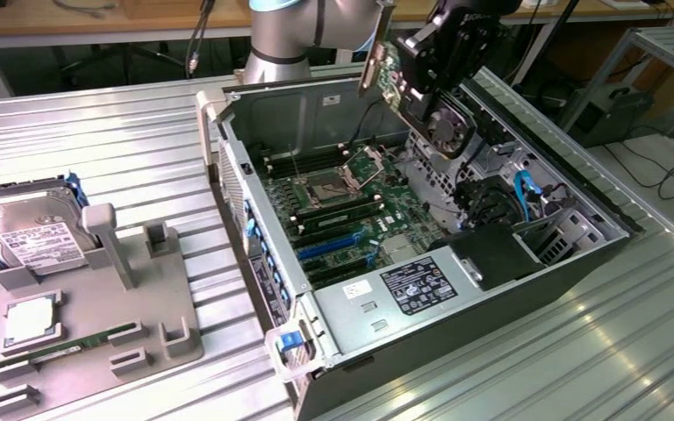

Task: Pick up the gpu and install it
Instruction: 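Insert the gpu into the slot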

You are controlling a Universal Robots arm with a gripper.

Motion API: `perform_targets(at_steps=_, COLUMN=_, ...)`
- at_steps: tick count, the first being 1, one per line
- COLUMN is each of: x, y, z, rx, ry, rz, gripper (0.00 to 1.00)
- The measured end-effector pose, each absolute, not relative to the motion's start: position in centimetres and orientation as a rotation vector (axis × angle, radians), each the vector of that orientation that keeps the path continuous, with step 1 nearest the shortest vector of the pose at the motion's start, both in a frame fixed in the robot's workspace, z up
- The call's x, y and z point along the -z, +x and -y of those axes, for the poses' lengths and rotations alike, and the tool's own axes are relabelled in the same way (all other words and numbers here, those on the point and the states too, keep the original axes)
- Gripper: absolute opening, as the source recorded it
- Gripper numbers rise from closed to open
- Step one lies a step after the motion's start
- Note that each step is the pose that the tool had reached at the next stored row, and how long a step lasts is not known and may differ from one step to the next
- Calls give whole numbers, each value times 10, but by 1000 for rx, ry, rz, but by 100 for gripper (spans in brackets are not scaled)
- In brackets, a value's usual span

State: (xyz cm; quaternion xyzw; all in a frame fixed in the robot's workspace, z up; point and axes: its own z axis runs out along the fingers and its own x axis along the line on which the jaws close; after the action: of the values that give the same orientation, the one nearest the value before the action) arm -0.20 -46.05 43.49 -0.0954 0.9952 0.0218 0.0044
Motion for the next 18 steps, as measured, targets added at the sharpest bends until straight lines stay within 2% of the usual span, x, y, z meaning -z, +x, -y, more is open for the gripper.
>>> perform_targets(at_steps=18, x=-435, y=-2, z=461, rx=-70, ry=-517, rz=-3092, gripper=27)
